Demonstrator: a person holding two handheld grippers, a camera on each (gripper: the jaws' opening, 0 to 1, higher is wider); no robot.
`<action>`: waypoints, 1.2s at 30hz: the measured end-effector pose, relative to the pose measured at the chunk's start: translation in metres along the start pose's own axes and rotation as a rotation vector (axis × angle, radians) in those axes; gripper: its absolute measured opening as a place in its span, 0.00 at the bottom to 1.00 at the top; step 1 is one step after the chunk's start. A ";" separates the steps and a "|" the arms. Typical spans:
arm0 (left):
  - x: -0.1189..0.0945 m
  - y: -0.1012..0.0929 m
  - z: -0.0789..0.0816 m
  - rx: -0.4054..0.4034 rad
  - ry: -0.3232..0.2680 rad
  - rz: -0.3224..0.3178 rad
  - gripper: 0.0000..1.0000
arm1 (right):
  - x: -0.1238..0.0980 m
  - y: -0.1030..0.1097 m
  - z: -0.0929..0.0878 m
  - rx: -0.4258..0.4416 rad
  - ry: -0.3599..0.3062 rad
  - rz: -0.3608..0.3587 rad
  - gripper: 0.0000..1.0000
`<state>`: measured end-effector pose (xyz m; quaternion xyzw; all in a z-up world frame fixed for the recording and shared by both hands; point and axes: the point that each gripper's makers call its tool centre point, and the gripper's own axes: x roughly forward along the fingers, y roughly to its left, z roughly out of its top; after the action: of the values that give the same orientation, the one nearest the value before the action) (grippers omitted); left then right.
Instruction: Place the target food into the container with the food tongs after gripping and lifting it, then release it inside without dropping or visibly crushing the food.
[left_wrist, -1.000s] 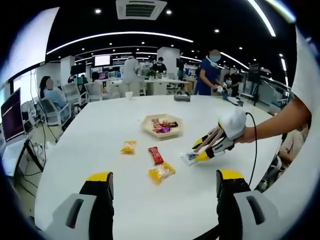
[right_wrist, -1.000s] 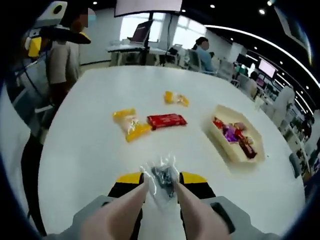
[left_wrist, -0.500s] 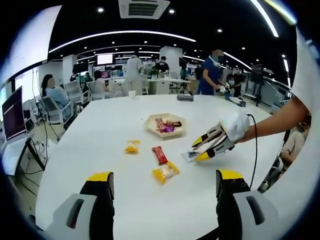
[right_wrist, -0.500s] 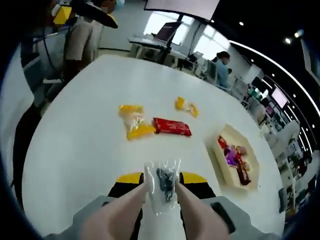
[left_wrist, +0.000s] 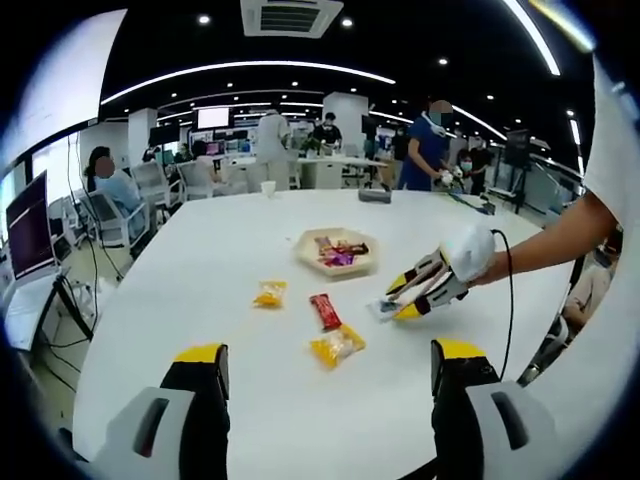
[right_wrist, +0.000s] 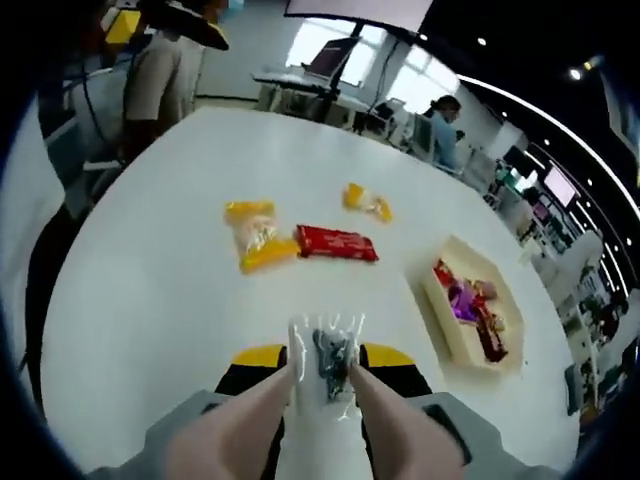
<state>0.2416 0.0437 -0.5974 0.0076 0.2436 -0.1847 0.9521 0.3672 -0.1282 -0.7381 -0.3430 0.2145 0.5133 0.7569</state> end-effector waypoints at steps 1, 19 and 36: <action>0.000 0.000 0.000 0.001 0.000 0.000 0.82 | -0.001 -0.001 -0.001 0.009 0.003 -0.001 0.28; 0.000 0.002 0.001 -0.002 -0.001 0.008 0.82 | 0.005 -0.024 0.000 0.171 -0.016 -0.035 0.28; 0.003 0.004 0.000 -0.009 0.002 0.009 0.81 | 0.012 -0.027 -0.004 0.304 -0.002 -0.027 0.21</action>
<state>0.2453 0.0464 -0.5985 0.0044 0.2452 -0.1791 0.9528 0.3967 -0.1301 -0.7413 -0.2267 0.2844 0.4648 0.8073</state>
